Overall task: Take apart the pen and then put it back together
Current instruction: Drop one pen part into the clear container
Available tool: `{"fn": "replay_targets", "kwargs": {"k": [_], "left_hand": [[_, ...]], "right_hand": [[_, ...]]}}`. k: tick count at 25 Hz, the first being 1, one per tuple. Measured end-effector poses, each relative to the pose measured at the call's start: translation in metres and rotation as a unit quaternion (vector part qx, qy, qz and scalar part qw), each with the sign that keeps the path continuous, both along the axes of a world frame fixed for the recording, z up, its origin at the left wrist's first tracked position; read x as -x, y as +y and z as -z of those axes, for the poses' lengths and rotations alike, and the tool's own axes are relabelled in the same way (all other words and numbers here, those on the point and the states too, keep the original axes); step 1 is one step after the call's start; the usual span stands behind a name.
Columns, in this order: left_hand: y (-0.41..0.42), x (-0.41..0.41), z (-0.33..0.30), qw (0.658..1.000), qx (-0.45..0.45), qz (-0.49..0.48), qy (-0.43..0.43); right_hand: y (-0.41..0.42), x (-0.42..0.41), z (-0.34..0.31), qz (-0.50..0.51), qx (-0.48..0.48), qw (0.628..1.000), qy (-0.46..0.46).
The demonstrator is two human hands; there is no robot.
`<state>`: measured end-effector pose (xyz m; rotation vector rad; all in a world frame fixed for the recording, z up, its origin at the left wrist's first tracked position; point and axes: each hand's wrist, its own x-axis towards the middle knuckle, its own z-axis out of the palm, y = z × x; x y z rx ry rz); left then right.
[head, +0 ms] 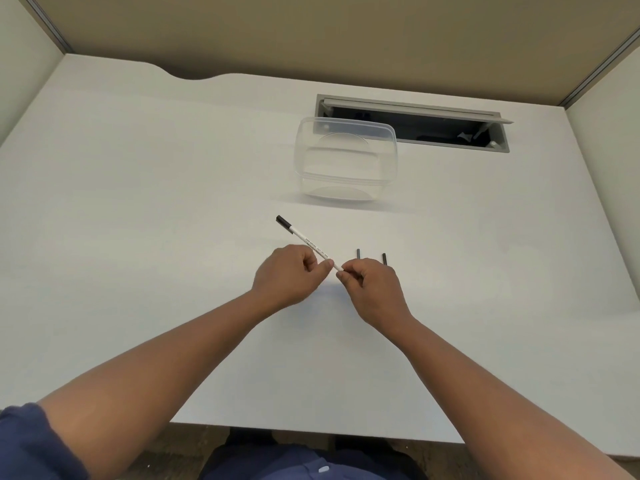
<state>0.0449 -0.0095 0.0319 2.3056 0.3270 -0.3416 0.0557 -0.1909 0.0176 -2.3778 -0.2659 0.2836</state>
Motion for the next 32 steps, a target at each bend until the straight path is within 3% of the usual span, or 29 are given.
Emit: {"fn": "replay_targets", "kwargs": {"k": [1,3,5,9,17,24,32], "left_hand": [[0.003,0.001,0.0,0.984,-0.113,0.061,-0.12],[0.014,0.0,0.005,0.906,-0.239,0.201,-0.286],[0.025,-0.007,0.014,0.868,-0.288,0.283,-0.29],[0.031,-0.011,0.023,0.843,-0.309,0.328,-0.293],[0.039,-0.006,0.026,0.863,-0.299,0.293,-0.283],[0.043,-0.004,0.028,0.884,-0.308,0.27,-0.225],[0.043,-0.019,0.032,0.903,-0.282,0.27,-0.179]], "right_hand": [[-0.001,0.0,0.0,-0.006,0.01,1.0,0.002],[-0.001,0.001,-0.001,-0.025,0.03,0.999,-0.003],[-0.001,0.002,-0.002,-0.041,0.039,0.998,-0.008],[-0.001,0.003,-0.002,-0.056,0.052,0.997,-0.02],[-0.013,0.0,0.002,-0.048,0.072,0.996,-0.033],[-0.025,-0.011,-0.004,-0.032,0.115,0.993,-0.014],[-0.022,-0.051,-0.023,-0.021,0.119,0.991,-0.065]]}}
